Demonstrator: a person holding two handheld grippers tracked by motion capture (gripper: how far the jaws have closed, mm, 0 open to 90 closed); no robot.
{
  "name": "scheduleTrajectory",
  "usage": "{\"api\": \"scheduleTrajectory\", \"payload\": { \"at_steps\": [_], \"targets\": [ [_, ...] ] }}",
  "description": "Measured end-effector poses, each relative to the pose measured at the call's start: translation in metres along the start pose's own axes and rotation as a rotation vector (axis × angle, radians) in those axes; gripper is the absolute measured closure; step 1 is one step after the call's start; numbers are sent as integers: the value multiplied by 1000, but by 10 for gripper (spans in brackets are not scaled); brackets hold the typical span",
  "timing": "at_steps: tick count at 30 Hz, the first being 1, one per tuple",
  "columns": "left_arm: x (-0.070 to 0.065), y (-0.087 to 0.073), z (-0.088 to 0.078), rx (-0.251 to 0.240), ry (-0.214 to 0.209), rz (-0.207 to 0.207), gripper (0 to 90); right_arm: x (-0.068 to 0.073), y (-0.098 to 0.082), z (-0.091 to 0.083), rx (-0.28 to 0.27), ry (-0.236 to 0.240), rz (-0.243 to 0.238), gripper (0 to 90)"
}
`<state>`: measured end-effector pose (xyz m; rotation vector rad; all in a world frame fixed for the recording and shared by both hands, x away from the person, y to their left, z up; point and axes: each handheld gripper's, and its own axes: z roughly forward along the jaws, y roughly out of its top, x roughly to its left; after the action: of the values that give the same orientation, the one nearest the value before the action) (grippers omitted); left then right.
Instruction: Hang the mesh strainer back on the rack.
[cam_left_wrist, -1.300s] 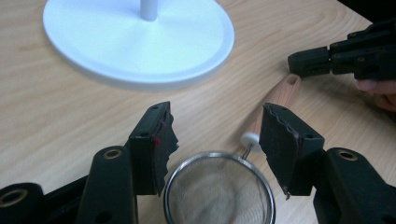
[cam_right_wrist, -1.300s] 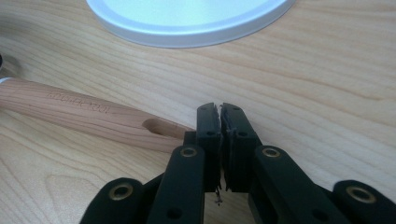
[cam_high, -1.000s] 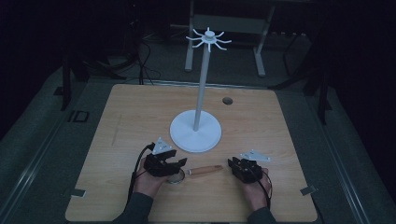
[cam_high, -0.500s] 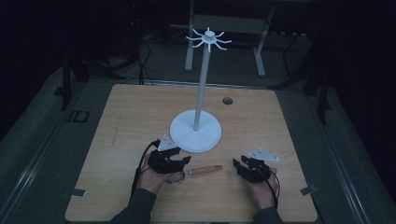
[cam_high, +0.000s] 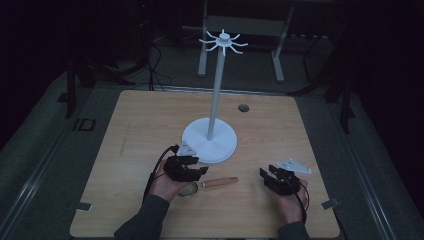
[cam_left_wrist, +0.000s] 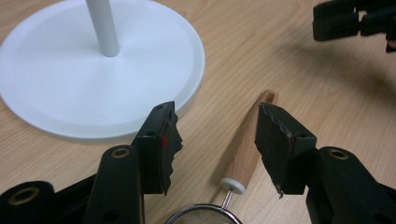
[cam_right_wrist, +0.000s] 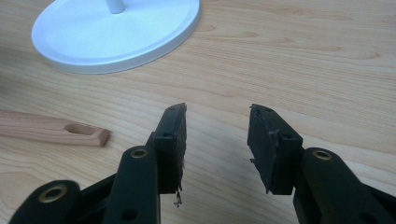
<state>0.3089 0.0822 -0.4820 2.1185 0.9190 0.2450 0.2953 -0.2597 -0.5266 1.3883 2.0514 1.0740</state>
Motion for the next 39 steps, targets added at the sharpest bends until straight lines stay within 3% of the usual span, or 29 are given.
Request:
{"api": "scheduleTrajectory", "payload": {
  "at_steps": [13, 25, 39],
  "targets": [
    [-6, 3, 19, 96, -24, 48, 500, -7, -2, -4, -8, -14, 20, 564],
    [-14, 9, 32, 205, -38, 123, 530, -8, -2, -5, -13, -15, 20, 561],
    [-19, 5, 50, 295, -55, 156, 559, -8, -3, -5, -13, -16, 23, 559]
  ]
}}
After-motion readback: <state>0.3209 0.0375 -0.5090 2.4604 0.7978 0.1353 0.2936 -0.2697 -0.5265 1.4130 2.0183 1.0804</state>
